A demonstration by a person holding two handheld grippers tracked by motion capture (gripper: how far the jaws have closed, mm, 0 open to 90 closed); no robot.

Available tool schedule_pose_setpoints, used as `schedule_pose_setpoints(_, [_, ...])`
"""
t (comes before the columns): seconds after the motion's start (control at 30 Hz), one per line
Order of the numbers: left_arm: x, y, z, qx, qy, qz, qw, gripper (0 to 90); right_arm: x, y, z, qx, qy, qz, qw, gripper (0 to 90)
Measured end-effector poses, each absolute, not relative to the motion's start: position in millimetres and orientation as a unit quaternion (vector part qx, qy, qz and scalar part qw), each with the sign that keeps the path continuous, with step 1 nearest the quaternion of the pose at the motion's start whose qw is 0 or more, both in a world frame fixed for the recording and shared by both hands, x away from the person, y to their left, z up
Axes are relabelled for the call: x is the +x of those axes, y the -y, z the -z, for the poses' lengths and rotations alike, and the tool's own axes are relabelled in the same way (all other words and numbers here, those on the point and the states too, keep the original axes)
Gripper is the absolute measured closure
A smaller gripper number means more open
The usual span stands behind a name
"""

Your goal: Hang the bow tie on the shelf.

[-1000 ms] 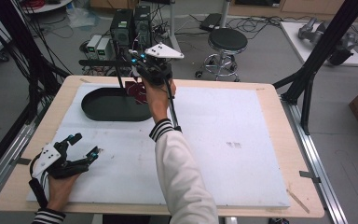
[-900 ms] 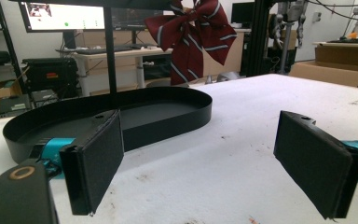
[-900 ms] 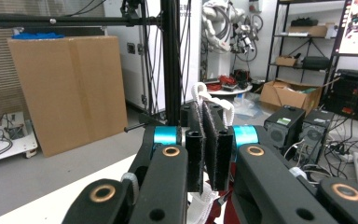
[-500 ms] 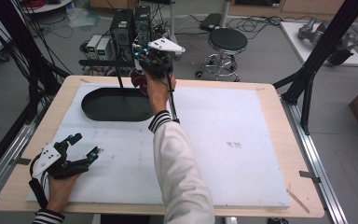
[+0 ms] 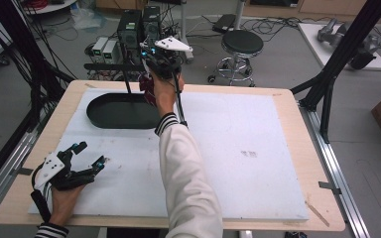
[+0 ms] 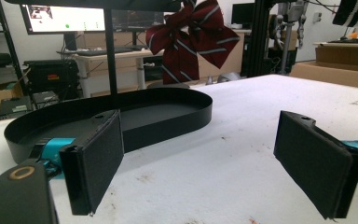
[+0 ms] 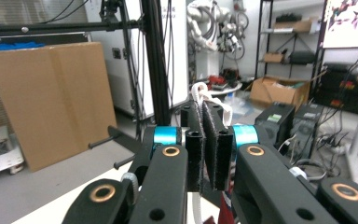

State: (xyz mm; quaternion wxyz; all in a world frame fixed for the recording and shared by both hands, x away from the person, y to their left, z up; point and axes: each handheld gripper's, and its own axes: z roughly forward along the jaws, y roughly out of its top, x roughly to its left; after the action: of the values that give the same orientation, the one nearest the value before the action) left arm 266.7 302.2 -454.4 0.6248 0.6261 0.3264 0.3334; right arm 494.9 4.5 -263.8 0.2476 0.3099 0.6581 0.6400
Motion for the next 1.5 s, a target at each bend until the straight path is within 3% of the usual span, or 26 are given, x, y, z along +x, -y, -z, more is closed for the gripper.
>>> schedule_pose_setpoints(0.83, [267, -302, 454, 0.626, -0.326, -0.333, 0.625, 16.1, 486, -8, 255, 0.299, -0.653, -0.654, 0.239, 87.6])
schedule_pose_setpoints(1.5, [267, -303, 454, 0.625, -0.328, -0.33, 0.627, 16.1, 505, -13, 248, 0.304, -0.646, -0.659, 0.235, 87.6])
